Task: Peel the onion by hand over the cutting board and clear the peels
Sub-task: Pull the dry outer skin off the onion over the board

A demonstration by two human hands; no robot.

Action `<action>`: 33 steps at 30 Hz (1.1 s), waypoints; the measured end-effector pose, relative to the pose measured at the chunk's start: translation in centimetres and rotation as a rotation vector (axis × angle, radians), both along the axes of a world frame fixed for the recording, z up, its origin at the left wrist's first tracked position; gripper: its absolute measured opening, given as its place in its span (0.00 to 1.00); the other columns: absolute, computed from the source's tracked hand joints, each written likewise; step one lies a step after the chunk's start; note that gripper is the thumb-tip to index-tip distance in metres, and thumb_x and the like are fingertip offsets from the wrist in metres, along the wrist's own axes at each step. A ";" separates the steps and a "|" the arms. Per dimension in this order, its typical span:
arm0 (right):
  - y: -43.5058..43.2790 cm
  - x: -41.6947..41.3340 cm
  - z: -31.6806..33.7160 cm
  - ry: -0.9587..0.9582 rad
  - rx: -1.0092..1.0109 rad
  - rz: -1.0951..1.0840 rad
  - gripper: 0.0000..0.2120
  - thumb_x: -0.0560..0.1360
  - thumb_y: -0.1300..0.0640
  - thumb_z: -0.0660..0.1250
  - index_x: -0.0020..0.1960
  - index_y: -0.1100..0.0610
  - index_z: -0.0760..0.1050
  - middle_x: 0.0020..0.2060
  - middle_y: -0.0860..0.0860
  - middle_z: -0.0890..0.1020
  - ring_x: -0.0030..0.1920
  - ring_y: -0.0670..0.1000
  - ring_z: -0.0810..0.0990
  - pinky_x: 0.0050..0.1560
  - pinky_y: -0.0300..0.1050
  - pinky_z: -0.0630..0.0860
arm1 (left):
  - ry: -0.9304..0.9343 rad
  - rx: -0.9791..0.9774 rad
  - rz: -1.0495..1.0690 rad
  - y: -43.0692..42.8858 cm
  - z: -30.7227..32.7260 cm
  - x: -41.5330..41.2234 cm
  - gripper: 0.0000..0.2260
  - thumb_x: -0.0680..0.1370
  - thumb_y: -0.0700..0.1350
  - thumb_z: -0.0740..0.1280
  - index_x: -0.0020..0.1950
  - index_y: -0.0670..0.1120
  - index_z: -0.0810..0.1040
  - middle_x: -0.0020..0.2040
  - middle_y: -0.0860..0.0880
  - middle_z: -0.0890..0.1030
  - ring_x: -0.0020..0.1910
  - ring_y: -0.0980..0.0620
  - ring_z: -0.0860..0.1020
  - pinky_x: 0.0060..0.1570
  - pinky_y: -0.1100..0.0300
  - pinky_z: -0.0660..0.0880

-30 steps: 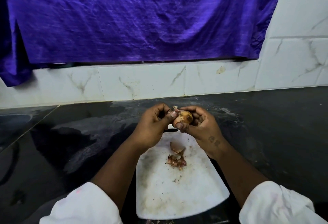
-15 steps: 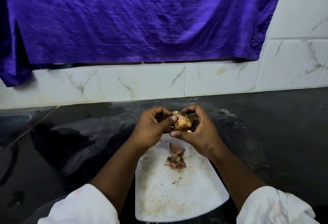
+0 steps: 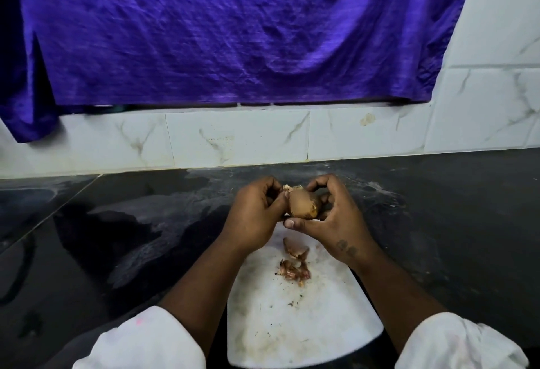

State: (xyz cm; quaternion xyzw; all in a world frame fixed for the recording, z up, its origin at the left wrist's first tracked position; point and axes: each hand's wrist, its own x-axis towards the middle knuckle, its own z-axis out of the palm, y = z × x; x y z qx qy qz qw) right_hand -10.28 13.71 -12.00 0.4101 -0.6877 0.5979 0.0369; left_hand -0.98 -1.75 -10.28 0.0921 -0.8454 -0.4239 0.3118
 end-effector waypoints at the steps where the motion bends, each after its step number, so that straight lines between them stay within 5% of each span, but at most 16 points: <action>1: 0.0 -0.1 0.0 -0.045 -0.029 0.033 0.29 0.62 0.50 0.85 0.55 0.44 0.72 0.51 0.52 0.82 0.50 0.54 0.84 0.48 0.60 0.84 | 0.009 0.020 -0.013 0.1 0.2 0.1 0.05 0.84 0.43 0.67 0.49 0.45 0.80 0.41 0.46 0.84 0.40 0.47 0.84 0.39 0.50 0.84; 4: -0.1 -0.2 0.1 -0.133 -0.092 0.100 0.25 0.65 0.57 0.84 0.54 0.46 0.73 0.52 0.54 0.83 0.51 0.58 0.85 0.50 0.61 0.84 | 0.017 0.045 -0.014 0.2 0.3 0.3 0.05 0.85 0.43 0.65 0.51 0.44 0.79 0.43 0.47 0.84 0.40 0.52 0.84 0.37 0.61 0.81; 7: 0.0 -0.2 0.3 -0.222 -0.165 0.169 0.24 0.67 0.63 0.82 0.56 0.50 0.75 0.56 0.53 0.83 0.55 0.56 0.85 0.53 0.52 0.84 | -0.007 -0.001 0.089 -0.6 0.1 0.0 0.06 0.86 0.46 0.64 0.50 0.49 0.76 0.44 0.47 0.84 0.42 0.46 0.84 0.43 0.42 0.84; 11: 0.1 -0.3 0.5 -0.342 -0.231 0.265 0.22 0.69 0.72 0.77 0.58 0.54 0.79 0.57 0.56 0.84 0.59 0.57 0.84 0.54 0.44 0.82 | -0.045 0.047 0.150 -1.0 0.1 0.2 0.06 0.86 0.45 0.64 0.50 0.46 0.76 0.44 0.44 0.83 0.43 0.42 0.84 0.45 0.36 0.83; 14: 0.1 -0.7 0.6 -0.429 -0.330 0.331 0.21 0.66 0.67 0.76 0.57 0.56 0.81 0.55 0.58 0.86 0.57 0.59 0.85 0.57 0.52 0.82 | -0.099 0.094 0.171 -1.3 0.3 0.2 0.06 0.86 0.44 0.64 0.50 0.44 0.76 0.42 0.46 0.81 0.39 0.46 0.82 0.44 0.42 0.85; 18: 0.1 -0.8 0.7 -0.512 -0.403 0.396 0.18 0.67 0.69 0.69 0.56 0.59 0.79 0.50 0.56 0.87 0.49 0.54 0.87 0.47 0.46 0.84 | -0.234 0.023 0.127 -1.6 0.1 0.3 0.05 0.83 0.41 0.69 0.48 0.44 0.81 0.41 0.47 0.84 0.35 0.52 0.80 0.32 0.57 0.78; 25: 0.2 -0.9 0.8 -0.564 -0.416 0.375 0.16 0.68 0.66 0.67 0.55 0.58 0.80 0.48 0.54 0.88 0.46 0.52 0.87 0.42 0.44 0.84 | -0.379 -0.177 -0.003 -1.7 -0.3 0.3 0.05 0.75 0.40 0.78 0.45 0.51 0.89 0.40 0.58 0.86 0.38 0.62 0.81 0.43 0.62 0.77; 31: 0.3 -0.6 0.8 -0.506 -0.349 0.302 0.16 0.72 0.69 0.72 0.57 0.55 0.81 0.52 0.55 0.87 0.52 0.54 0.85 0.46 0.46 0.84 | -0.373 -0.148 -0.112 -1.1 0.5 0.7 0.17 0.81 0.34 0.63 0.58 0.49 0.88 0.56 0.55 0.87 0.34 0.71 0.78 0.40 0.75 0.73; 33: 0.3 -0.5 0.9 -0.496 -0.339 0.280 0.19 0.66 0.63 0.76 0.56 0.54 0.81 0.54 0.55 0.86 0.54 0.54 0.85 0.46 0.45 0.83 | -0.300 -0.054 -0.105 -0.9 0.6 0.8 0.16 0.82 0.35 0.62 0.56 0.48 0.88 0.54 0.55 0.87 0.38 0.70 0.81 0.47 0.68 0.78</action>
